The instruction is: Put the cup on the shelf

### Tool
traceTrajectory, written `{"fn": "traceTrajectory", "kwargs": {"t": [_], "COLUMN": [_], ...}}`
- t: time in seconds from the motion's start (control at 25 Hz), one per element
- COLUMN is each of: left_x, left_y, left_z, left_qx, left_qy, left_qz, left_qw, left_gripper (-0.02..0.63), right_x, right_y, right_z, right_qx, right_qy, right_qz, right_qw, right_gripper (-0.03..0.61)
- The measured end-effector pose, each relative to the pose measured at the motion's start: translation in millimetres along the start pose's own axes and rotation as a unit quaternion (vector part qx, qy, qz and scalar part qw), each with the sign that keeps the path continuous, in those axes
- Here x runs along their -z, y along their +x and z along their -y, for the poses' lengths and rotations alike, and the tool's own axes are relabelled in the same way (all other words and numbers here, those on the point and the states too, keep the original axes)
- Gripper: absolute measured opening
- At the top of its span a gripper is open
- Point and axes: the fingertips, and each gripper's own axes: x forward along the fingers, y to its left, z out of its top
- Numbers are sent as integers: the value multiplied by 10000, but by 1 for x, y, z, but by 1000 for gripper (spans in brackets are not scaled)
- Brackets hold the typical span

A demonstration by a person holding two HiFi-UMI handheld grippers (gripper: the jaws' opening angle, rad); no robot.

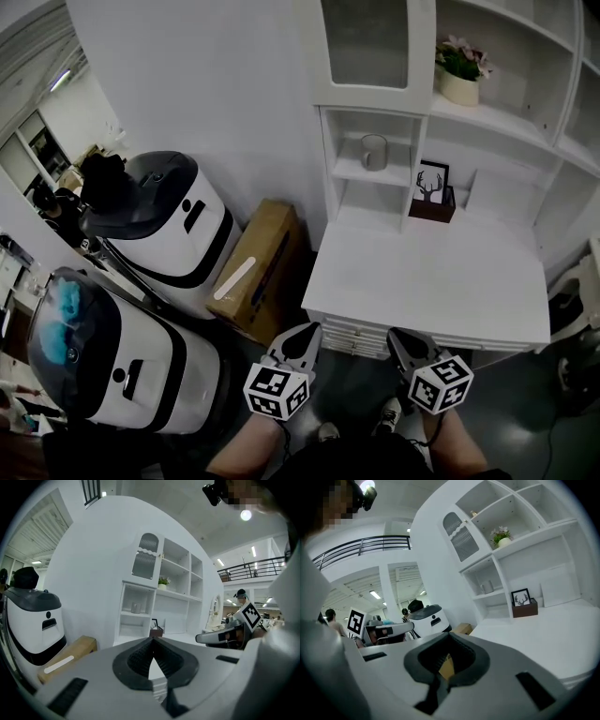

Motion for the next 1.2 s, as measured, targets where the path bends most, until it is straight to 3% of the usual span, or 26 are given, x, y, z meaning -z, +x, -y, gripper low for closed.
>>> {"fn": "traceTrajectory", "kwargs": {"t": [0.64, 1.2], "left_x": [20, 19], "left_y": [-43, -56], "left_z": [-13, -7], "left_qx": [359, 471], "left_qy": [28, 97], "left_qz": [-86, -70], "left_qw": [9993, 9988], "left_gripper": [5, 5], "right_x": [30, 34], "right_y": [-14, -26], "right_z": [-49, -62], "right_qx": [332, 419], "right_qy": [32, 1], "right_qz": [102, 186], "right_qw": [9994, 9989], "right_gripper": [3, 3]}}
